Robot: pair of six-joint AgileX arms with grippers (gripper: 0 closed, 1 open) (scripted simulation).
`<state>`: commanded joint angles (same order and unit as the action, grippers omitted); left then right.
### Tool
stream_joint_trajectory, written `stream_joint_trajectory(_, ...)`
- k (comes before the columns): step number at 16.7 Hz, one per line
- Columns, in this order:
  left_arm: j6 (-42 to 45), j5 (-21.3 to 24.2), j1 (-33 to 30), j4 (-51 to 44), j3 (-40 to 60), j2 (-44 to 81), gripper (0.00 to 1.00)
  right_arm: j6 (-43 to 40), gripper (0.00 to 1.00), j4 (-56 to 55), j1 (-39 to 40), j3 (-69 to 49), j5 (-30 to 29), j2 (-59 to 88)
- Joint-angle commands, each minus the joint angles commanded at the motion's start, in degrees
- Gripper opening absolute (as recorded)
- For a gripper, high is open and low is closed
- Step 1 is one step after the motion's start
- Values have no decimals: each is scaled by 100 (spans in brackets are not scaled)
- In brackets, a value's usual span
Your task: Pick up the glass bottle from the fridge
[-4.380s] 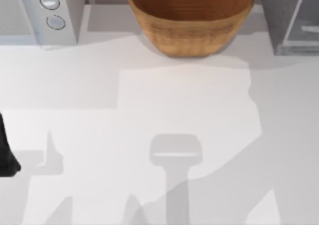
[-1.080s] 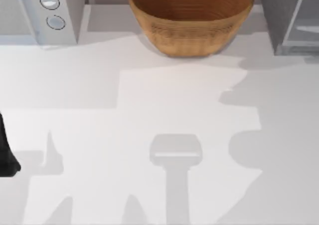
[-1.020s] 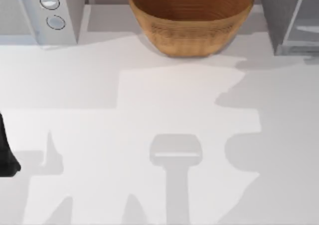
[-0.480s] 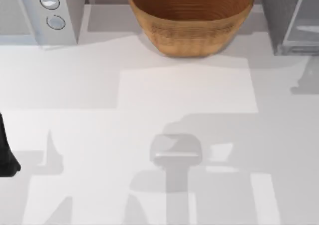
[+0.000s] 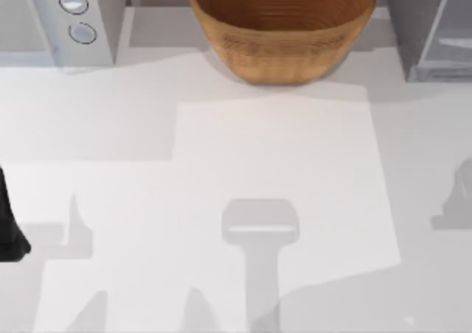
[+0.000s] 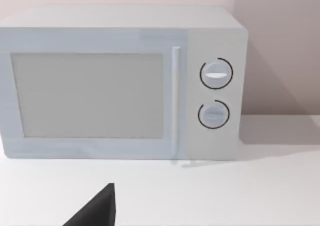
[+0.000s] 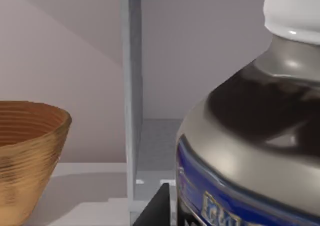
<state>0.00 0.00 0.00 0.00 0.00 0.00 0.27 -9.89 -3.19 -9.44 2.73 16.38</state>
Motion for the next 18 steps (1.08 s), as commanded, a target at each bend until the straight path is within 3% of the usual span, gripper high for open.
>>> stream_joint_trajectory(7,0,0,0,0,0,0,100,-27,0,989,319,945,-273,-1638)
stream_joint_trajectory(13,0,0,0,0,0,0,100,-15,0,932,345,887,-294,-1564)
stream_joint_trajectory(18,0,0,0,0,0,0,100,29,0,108,1129,55,-935,-487)
